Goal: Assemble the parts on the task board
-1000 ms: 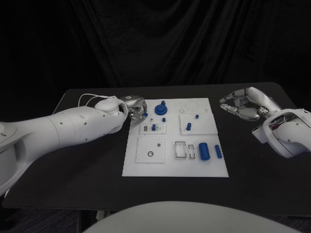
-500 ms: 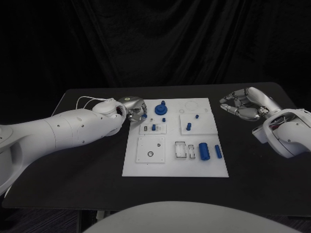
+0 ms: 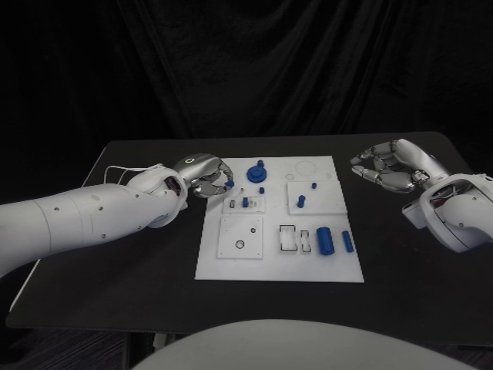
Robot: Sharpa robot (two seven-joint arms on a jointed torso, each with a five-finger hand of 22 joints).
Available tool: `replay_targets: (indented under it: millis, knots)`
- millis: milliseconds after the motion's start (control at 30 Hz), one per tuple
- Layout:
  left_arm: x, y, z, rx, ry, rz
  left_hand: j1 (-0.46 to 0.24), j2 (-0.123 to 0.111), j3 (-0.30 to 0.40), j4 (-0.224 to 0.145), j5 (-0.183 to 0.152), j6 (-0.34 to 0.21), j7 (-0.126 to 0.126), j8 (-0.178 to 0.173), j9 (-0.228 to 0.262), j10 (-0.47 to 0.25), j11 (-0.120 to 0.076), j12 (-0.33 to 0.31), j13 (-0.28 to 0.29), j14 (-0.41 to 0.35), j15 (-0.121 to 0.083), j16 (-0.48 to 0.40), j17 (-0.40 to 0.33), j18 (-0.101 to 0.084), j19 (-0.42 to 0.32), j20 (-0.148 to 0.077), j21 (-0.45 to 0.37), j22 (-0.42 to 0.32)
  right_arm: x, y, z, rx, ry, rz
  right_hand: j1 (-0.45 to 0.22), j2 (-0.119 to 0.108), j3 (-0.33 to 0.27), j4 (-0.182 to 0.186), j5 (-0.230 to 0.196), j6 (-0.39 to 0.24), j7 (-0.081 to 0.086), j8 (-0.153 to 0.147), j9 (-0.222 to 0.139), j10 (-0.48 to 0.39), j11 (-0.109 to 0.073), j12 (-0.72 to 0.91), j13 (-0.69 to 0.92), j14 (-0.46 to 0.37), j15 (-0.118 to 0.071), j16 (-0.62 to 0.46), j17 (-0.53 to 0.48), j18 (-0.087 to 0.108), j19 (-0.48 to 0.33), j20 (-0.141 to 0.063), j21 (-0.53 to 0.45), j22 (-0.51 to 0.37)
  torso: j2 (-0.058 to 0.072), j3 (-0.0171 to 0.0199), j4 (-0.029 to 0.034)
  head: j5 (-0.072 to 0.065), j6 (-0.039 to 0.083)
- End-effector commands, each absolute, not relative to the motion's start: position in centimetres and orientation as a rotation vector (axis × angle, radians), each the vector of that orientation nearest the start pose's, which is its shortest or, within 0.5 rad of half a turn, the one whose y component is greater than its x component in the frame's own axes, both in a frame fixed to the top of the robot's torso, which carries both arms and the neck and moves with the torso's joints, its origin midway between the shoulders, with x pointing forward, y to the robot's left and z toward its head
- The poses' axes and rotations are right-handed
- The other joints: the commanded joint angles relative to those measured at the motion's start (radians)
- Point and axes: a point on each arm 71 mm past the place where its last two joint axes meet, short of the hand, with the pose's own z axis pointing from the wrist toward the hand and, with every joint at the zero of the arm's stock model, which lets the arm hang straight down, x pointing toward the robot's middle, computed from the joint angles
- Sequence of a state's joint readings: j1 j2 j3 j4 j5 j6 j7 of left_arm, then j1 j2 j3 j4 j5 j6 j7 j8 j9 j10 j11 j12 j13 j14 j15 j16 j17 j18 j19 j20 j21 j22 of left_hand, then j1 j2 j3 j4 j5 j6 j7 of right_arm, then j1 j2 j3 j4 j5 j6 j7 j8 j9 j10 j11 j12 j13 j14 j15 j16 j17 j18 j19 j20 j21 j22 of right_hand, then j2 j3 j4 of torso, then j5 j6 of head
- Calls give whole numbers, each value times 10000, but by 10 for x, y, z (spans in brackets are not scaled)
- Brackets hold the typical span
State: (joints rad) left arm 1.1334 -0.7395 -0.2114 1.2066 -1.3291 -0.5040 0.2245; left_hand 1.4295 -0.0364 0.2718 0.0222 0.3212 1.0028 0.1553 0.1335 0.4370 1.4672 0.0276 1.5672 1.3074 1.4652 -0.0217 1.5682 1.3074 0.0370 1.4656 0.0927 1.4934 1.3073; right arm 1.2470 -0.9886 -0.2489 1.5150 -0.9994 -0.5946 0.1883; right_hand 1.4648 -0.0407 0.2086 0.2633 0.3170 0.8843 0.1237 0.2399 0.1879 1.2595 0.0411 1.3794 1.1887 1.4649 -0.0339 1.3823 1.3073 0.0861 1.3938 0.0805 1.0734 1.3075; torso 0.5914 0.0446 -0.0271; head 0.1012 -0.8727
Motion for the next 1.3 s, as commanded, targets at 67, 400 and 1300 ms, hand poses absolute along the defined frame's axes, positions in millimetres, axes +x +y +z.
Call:
replay_targets:
  millis: [67,400,1300]
  knots:
    - [484,242,-262,350,15300,-8869,-63,94,-82,41,81,639,-605,82,176,1036,-73,36,2634,1056,-66,26,2634,-122,346,-71,18,2176,462,-283,-217,2141,15665,7748,84,-12,33,-15,34,-26,28,-22,-10,-60,19,-42,-9,276,61,-38,339,148,10,-19,-27,1156,-16,-10,12,8,1]
    - [476,256,-259,-841,15234,-10254,-83,182,-197,183,93,616,-616,48,187,1036,-79,36,2634,1056,-59,26,2634,-119,312,-77,-6,2181,461,-283,-218,2153,15734,7759,80,-13,35,-12,32,-27,30,-23,-12,-70,20,-49,-21,270,62,-50,324,145,14,-18,-17,1161,-19,2,44,36,1]
    - [444,218,-240,-2061,12838,-13739,-29,261,-355,426,303,414,-556,-127,128,1036,-29,36,2634,1056,-19,26,2634,-93,202,-51,-103,2161,446,-195,-234,5642,20299,14171,-156,587,289,170,100,-537,170,-226,-169,-96,136,1,-112,348,149,168,558,113,76,34,47,1237,-28,-99,65,93,1]
